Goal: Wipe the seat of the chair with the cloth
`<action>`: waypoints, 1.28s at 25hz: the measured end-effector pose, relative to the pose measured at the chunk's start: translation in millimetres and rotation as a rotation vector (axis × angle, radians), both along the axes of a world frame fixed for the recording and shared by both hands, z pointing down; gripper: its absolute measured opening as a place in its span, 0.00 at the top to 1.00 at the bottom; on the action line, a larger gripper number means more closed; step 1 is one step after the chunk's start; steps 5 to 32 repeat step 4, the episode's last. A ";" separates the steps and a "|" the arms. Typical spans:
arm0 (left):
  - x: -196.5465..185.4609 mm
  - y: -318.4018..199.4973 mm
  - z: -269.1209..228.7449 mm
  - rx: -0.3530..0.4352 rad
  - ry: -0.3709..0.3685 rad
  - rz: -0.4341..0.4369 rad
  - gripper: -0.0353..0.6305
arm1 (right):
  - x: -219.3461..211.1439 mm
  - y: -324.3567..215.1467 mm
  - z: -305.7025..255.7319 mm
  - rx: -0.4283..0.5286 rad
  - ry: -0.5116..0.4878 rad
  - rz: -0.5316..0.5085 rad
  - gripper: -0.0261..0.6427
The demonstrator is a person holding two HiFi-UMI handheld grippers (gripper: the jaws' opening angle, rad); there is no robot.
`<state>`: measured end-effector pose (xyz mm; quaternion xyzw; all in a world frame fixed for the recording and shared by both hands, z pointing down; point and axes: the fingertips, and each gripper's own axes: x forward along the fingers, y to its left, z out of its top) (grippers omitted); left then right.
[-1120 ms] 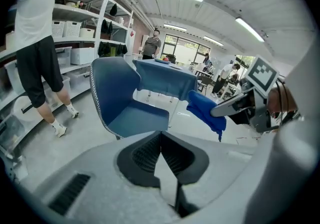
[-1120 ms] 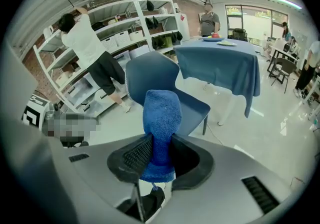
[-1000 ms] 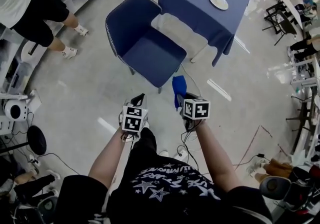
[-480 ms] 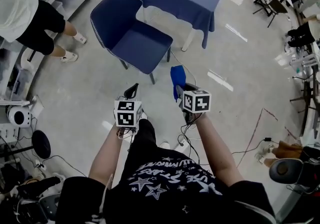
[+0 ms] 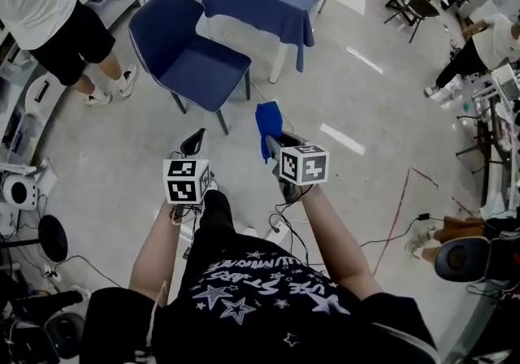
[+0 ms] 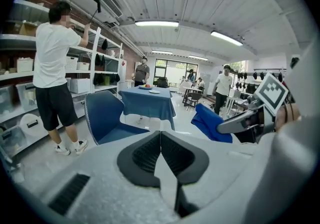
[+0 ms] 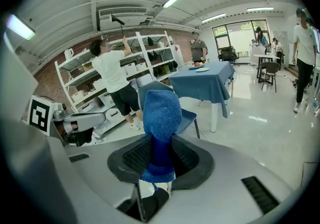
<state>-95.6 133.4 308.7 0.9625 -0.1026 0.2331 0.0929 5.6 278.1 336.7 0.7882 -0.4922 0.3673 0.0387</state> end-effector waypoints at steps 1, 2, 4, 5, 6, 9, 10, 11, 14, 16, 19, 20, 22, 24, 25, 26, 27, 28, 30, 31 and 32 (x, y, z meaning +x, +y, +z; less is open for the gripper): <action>-9.5 4.1 0.3 -0.003 0.007 -0.001 0.92 | -10.7 3.8 -1.1 0.001 0.009 -0.005 0.80; -19.1 8.7 0.2 -0.004 0.016 0.000 0.92 | -21.5 8.5 -2.2 0.001 0.019 -0.009 0.80; -38.3 19.4 -0.4 -0.003 0.033 0.007 0.92 | -43.8 19.6 -4.1 0.000 0.041 -0.013 0.80; -38.3 19.4 -0.4 -0.003 0.033 0.007 0.92 | -43.8 19.6 -4.1 0.000 0.041 -0.013 0.80; -38.3 19.4 -0.4 -0.003 0.033 0.007 0.92 | -43.8 19.6 -4.1 0.000 0.041 -0.013 0.80; -38.3 19.4 -0.4 -0.003 0.033 0.007 0.92 | -43.8 19.6 -4.1 0.000 0.041 -0.013 0.80; -38.3 19.4 -0.4 -0.003 0.033 0.007 0.92 | -43.8 19.6 -4.1 0.000 0.041 -0.013 0.80; -38.3 19.4 -0.4 -0.003 0.033 0.007 0.92 | -43.8 19.6 -4.1 0.000 0.041 -0.013 0.80; -38.3 19.4 -0.4 -0.003 0.033 0.007 0.92 | -43.8 19.6 -4.1 0.000 0.041 -0.013 0.80; -38.3 19.4 -0.4 -0.003 0.033 0.007 0.92 | -43.8 19.6 -4.1 0.000 0.041 -0.013 0.80; -38.3 19.4 -0.4 -0.003 0.033 0.007 0.92 | -43.8 19.6 -4.1 0.000 0.041 -0.013 0.80; -38.3 19.4 -0.4 -0.003 0.033 0.007 0.92 | -43.8 19.6 -4.1 0.000 0.041 -0.013 0.80; -38.3 19.4 -0.4 -0.003 0.033 0.007 0.92 | -43.8 19.6 -4.1 0.000 0.041 -0.013 0.80; -38.3 19.4 -0.4 -0.003 0.033 0.007 0.92 | -43.8 19.6 -4.1 0.000 0.041 -0.013 0.80; -38.3 19.4 -0.4 -0.003 0.033 0.007 0.92 | -43.8 19.6 -4.1 0.000 0.041 -0.013 0.80; -38.3 19.4 -0.4 -0.003 0.033 0.007 0.92 | -43.8 19.6 -4.1 0.000 0.041 -0.013 0.80; -38.3 19.4 -0.4 -0.003 0.033 0.007 0.92 | -43.8 19.6 -4.1 0.000 0.041 -0.013 0.80; -38.3 19.4 -0.4 -0.003 0.033 0.007 0.92 | -43.8 19.6 -4.1 0.000 0.041 -0.013 0.80; -38.3 19.4 -0.4 -0.003 0.033 0.007 0.92 | -43.8 19.6 -4.1 0.000 0.041 -0.013 0.80; -38.3 19.4 -0.4 -0.003 0.033 0.007 0.92 | -43.8 19.6 -4.1 0.000 0.041 -0.013 0.80; -38.3 19.4 -0.4 -0.003 0.033 0.007 0.92 | -43.8 19.6 -4.1 0.000 0.041 -0.013 0.80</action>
